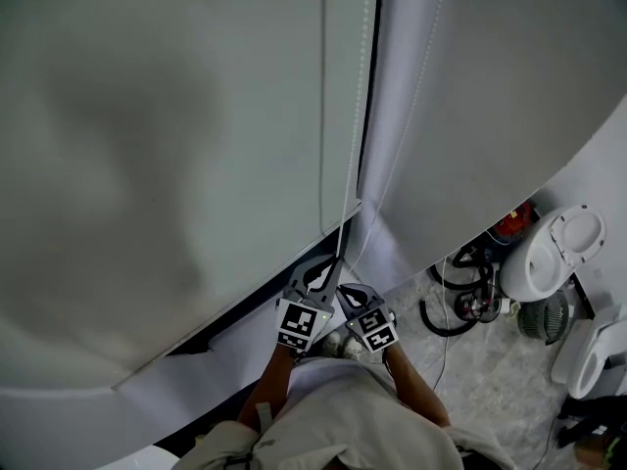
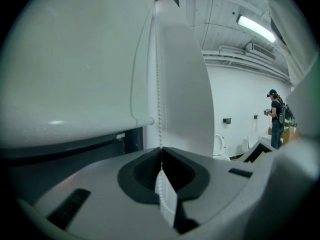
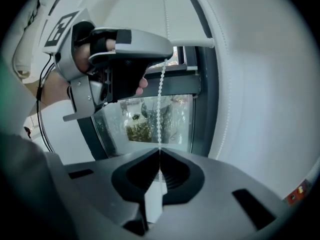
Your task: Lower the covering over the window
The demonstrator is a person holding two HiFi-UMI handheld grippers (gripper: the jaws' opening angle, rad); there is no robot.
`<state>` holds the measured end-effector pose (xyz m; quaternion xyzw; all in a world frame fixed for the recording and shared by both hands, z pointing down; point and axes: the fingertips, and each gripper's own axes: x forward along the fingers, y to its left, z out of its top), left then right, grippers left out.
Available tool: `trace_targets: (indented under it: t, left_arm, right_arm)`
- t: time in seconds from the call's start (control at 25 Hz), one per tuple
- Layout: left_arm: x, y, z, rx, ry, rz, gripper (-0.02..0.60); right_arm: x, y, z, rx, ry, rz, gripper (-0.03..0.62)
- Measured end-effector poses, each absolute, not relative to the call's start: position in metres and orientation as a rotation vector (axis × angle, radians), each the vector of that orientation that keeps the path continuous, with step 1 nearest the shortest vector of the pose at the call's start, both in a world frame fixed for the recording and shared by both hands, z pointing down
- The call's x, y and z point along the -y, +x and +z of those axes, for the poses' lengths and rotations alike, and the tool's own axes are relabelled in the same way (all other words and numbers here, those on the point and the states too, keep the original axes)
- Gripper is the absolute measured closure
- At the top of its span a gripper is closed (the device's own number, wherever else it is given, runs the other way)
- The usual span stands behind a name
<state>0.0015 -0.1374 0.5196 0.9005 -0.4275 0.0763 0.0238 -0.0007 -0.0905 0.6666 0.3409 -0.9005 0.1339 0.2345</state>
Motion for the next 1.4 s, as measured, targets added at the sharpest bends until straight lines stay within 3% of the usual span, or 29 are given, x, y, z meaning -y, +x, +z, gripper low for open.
trace_targets:
  t: [0.36,0.64,0.84,1.0,1.4]
  left_arm:
    - [0.137,-0.01,0.517,1.339,2.773,0.244,0.563]
    - [0.131,-0.008,0.519,1.344,2.762,0.245,0.563]
    - [0.123,-0.018,0.499,1.376,2.757,0.145,0.552]
    - [0.114,-0.022,0.485,1.368,2.773,0.096,0.486]
    - [0.105,-0.019,0.454,1.371,2.839,0.006,0.486]
  right_arm:
    - [0.087,0.009,0.635,2.529,0.997,0.334,0.566]
    - [0.087,0.008,0.594,2.622,1.013,0.294,0.488]
    - [0.093,0.021,0.545,2.694,1.131,0.234,0.485]
    - [0.095,0.032,0.506,2.751,1.224,0.148,0.51]
    - [0.092,0.035,0.446,2.811,1.321,-0.033,0.523]
